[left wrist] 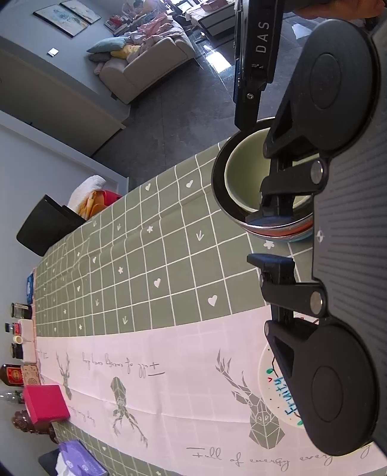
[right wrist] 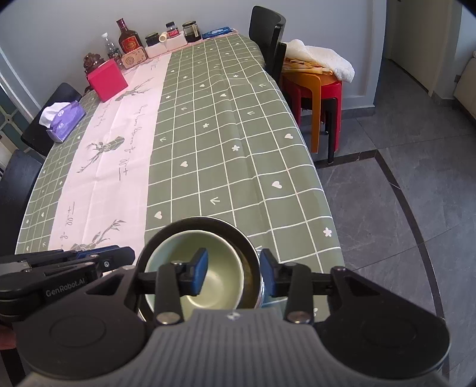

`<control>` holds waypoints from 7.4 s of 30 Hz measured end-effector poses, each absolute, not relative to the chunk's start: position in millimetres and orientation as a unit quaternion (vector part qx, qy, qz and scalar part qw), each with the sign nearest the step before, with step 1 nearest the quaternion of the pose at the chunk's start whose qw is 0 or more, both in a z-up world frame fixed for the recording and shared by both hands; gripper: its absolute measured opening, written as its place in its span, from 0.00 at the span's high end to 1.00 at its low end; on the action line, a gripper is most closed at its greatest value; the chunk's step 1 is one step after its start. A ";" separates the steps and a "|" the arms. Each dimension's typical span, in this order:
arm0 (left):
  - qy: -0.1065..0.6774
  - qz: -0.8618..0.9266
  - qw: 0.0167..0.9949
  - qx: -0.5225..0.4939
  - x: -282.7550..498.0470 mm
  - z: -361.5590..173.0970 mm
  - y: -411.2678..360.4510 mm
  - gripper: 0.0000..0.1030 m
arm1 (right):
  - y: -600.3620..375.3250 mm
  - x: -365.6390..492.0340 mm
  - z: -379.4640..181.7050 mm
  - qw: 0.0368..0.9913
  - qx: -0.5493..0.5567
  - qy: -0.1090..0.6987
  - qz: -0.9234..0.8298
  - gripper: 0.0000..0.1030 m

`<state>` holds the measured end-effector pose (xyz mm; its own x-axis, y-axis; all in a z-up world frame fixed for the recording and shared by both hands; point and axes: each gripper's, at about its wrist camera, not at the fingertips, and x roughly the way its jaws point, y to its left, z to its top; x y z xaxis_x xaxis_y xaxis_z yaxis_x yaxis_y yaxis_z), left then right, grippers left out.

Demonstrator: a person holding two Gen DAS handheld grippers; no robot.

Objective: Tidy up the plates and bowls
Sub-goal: 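Lower the green bowl into the orange bowl and open the right gripper, then close the right gripper on the rims of the stacked bowls, then carry the bowl stack with the right gripper to the Fruity plate, then lower the bowl stack onto the Fruity plate and open the right gripper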

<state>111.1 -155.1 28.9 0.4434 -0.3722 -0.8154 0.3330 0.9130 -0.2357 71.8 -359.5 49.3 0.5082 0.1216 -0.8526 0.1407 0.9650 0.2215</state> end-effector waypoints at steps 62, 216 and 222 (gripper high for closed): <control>0.589 -0.288 0.739 -0.154 142.8 -64.5 -150.9 0.41 | -380.5 95.1 -45.6 0.757 0.260 0.599 0.026 0.48; 0.177 -0.117 0.976 0.040 -61.2 100.2 -32.9 0.17 | -211.4 -35.9 102.8 0.953 0.030 0.280 0.111 0.28; 0.111 -0.084 0.988 0.066 -95.4 89.6 -38.2 0.19 | -214.6 -87.1 97.8 0.974 0.033 0.193 0.110 0.20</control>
<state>-95.4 -38.2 89.6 0.9614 -0.1505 -0.2304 0.1797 0.9774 0.1115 -87.1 -214.6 97.8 0.9011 0.2270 -0.3695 -0.2013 0.9736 0.1074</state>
